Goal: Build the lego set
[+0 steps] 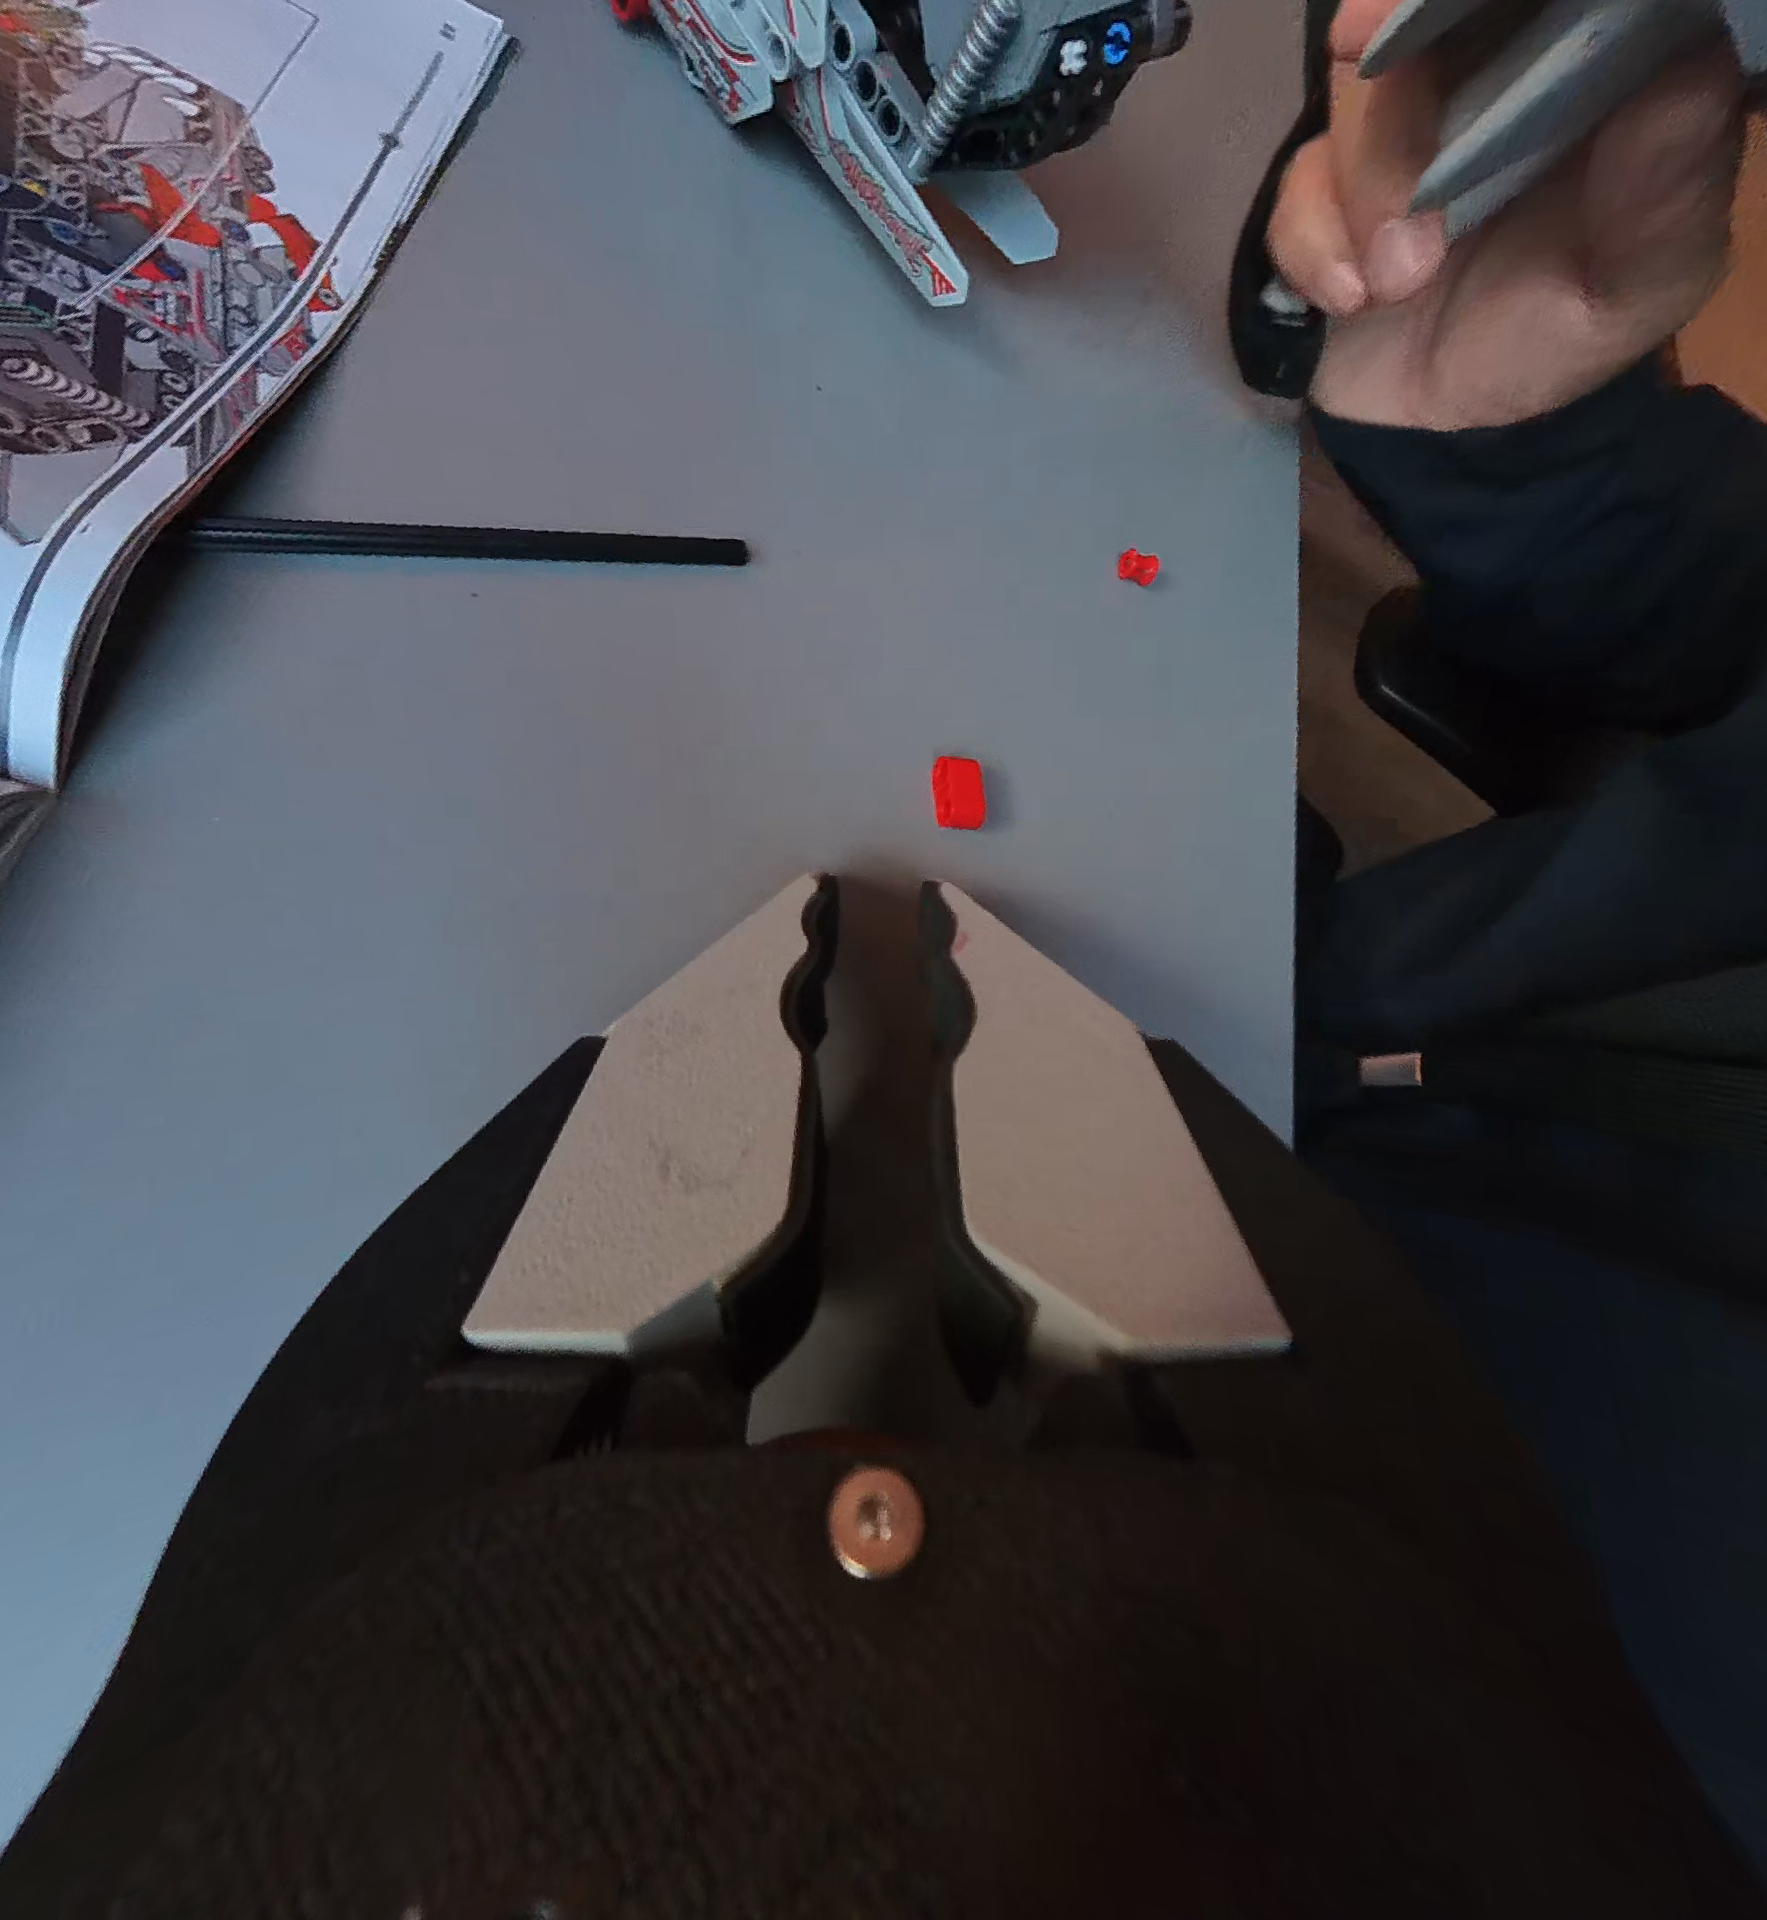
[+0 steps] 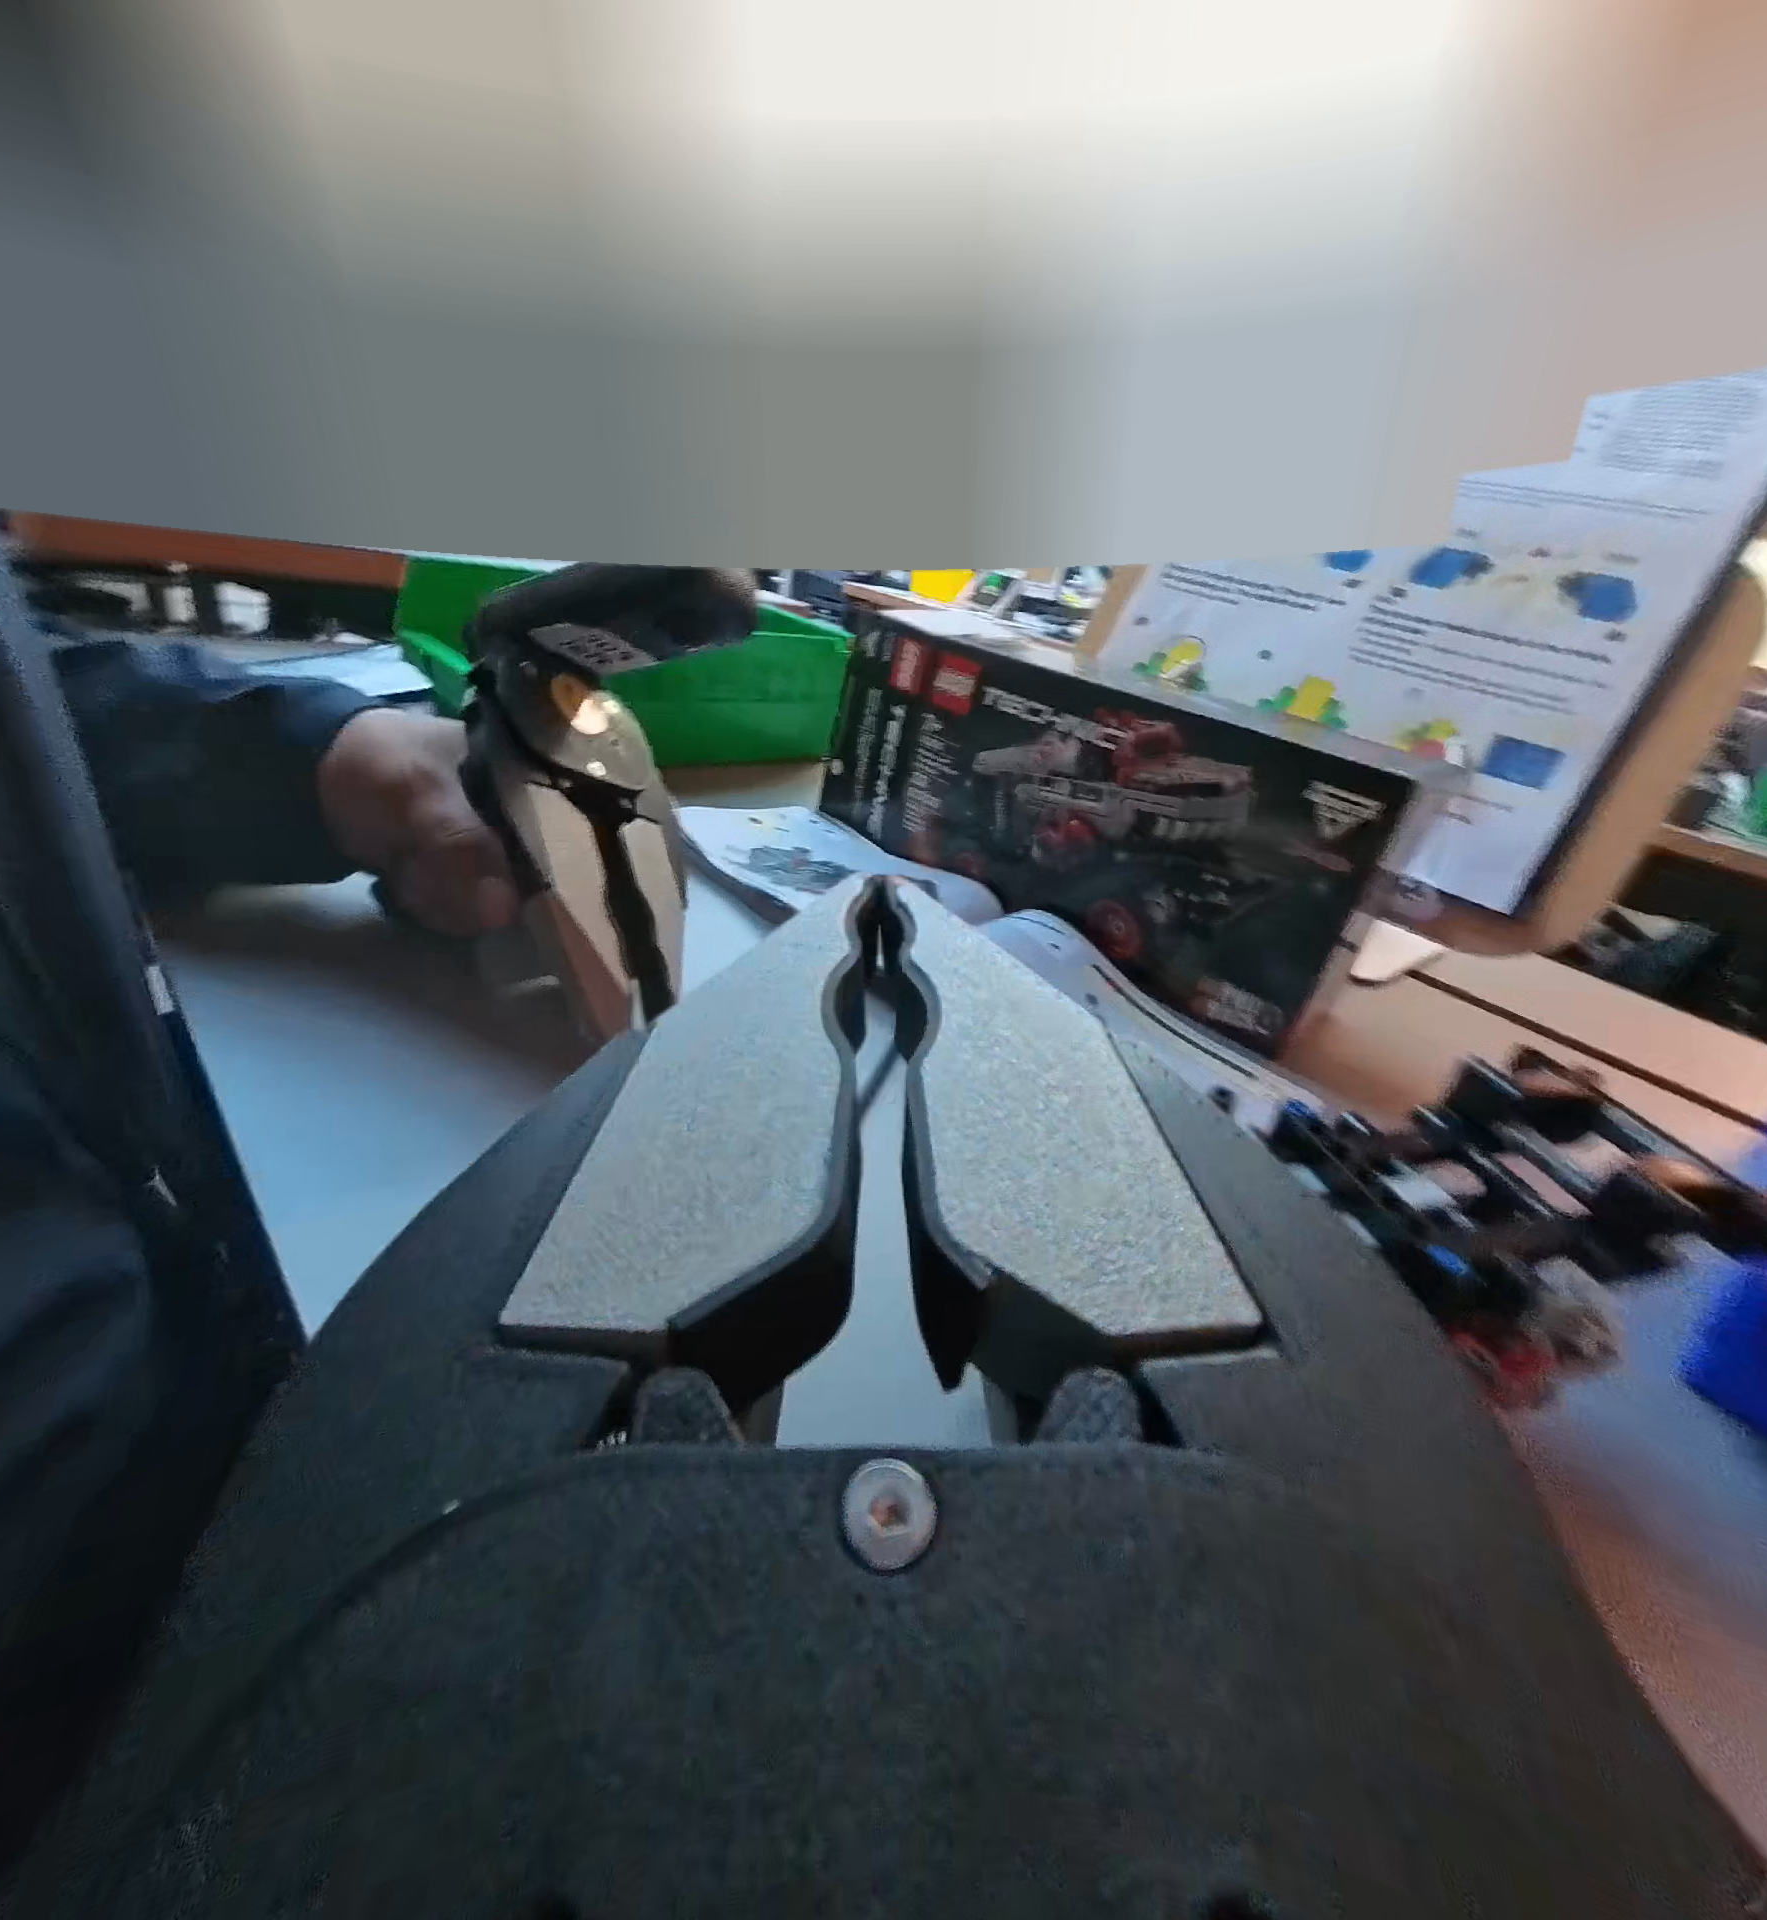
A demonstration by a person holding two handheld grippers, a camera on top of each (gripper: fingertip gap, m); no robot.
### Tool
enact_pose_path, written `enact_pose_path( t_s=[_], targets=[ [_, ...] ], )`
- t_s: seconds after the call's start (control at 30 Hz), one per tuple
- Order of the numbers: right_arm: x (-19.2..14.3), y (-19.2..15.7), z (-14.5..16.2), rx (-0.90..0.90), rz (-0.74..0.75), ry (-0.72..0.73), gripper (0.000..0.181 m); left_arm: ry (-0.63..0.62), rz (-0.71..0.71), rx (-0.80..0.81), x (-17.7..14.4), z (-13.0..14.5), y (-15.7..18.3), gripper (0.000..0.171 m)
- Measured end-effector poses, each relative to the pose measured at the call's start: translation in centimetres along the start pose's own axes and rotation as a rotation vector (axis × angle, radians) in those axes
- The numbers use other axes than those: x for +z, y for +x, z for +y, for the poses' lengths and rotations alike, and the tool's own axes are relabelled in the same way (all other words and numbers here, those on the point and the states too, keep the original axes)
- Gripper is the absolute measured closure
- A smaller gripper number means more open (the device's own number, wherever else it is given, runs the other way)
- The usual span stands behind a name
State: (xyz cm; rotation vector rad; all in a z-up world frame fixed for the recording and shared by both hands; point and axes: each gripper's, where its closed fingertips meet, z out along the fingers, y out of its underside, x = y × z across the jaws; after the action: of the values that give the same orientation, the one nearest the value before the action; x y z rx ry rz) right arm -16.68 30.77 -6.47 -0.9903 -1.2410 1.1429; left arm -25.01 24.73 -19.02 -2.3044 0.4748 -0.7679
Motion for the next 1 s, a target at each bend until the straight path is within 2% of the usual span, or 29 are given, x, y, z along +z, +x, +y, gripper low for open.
enact_pose_path(
  t_s=[0.1, 0.17, 0.2, 0.23, 0.33, 0.4, 0.5, 0.63, 0.8, 0.83, 1.0],
  targets=[
    [-2.6, 2.5, -0.7, 0.002, 0.163, -0.028, 0.181, 0.004, 0.005, 0.047, 0.3, -0.4, 0.5, 0.154],
    [-3.6, 3.6, 0.7, 0.006, 0.193, -0.139, 0.181, 0.037, 0.009, 0.088, 0.3, -1.4, 1.0, 0.154],
    [-3.9, 4.1, 1.7, 0.014, 0.210, -0.199, 0.162, 0.051, 0.018, 0.102, 0.2, -2.1, 1.3, 0.153],
    [-4.2, 4.5, 2.5, 0.017, 0.221, -0.253, 0.155, 0.069, 0.026, 0.117, 0.1, -2.9, 1.6, 0.152],
    [-4.6, 5.2, 3.5, -0.046, 0.242, -0.311, 0.154, 0.129, 0.060, 0.189, 0.1, -6.2, 2.7, 0.151],
    [-4.2, 5.4, 3.4, -0.103, 0.207, -0.332, 0.145, 0.135, 0.056, 0.305, 0.9, -8.3, 3.2, 0.151],
    [-3.6, 5.5, 4.5, -0.185, 0.099, -0.443, 0.148, 0.115, -0.015, 0.518, 3.1, -10.9, 2.7, 0.145],
    [-3.1, 5.9, 5.4, -0.171, -0.015, -0.507, 0.143, 0.131, -0.064, 0.663, 6.0, -13.6, 1.9, 0.143],
    [-3.1, 5.9, 5.5, -0.263, -0.082, -0.529, 0.147, 0.167, -0.079, 0.787, 7.1, -15.1, 2.4, 0.152],
    [-3.2, 5.9, 5.7, -0.265, -0.093, -0.544, 0.149, 0.171, -0.078, 0.815, 7.1, -15.1, 2.6, 0.158],
    [-3.6, 5.9, 6.3, -0.241, -0.092, -0.544, 0.150, 0.143, -0.084, 0.889, 7.5, -15.2, 2.9, 0.161]
  ],
)
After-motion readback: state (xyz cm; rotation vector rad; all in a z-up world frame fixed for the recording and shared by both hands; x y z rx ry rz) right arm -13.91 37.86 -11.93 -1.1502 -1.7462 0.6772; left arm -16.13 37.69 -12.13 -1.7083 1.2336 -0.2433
